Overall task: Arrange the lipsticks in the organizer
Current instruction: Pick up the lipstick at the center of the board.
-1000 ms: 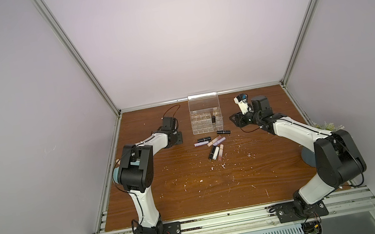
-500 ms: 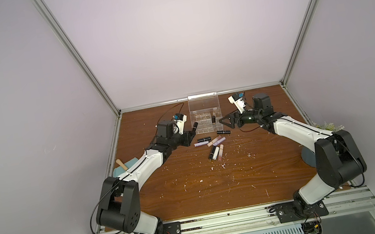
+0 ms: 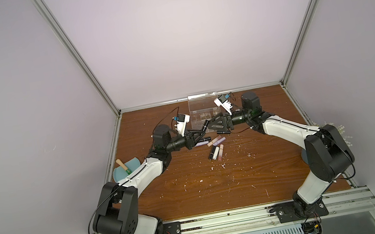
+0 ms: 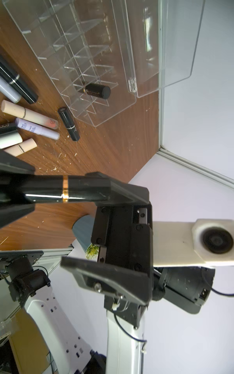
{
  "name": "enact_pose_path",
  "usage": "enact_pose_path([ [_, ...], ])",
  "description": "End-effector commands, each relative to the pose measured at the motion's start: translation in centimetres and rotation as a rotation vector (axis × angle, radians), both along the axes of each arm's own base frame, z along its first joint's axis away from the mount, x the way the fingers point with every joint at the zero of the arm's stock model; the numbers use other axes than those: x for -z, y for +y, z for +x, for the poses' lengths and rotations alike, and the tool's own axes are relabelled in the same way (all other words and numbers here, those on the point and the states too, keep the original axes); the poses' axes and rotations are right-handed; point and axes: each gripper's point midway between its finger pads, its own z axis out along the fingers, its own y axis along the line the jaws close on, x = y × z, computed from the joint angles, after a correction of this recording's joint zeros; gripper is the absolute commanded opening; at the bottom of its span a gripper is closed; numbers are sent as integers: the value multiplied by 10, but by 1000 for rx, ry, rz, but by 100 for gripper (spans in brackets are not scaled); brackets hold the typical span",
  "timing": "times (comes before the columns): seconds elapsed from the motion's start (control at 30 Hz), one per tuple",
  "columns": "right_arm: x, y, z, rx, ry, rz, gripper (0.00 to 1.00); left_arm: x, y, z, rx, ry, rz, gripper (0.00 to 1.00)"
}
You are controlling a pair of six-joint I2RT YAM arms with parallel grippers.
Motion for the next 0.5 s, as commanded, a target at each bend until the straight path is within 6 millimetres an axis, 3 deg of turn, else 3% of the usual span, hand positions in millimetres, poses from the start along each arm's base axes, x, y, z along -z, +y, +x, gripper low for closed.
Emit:
enact_pose_path([
  [0.0, -27, 3, 1, -27, -54, 51, 70, -30, -8, -14, 67, -71, -56, 27],
  [0.3, -38, 6, -6, -54, -61, 99, 61, -24, -9, -15, 79, -55, -53, 27],
  [0.47, -39, 6, -8, -65, -55, 112, 50, -25, -8, -14, 69, -58, -48, 28],
])
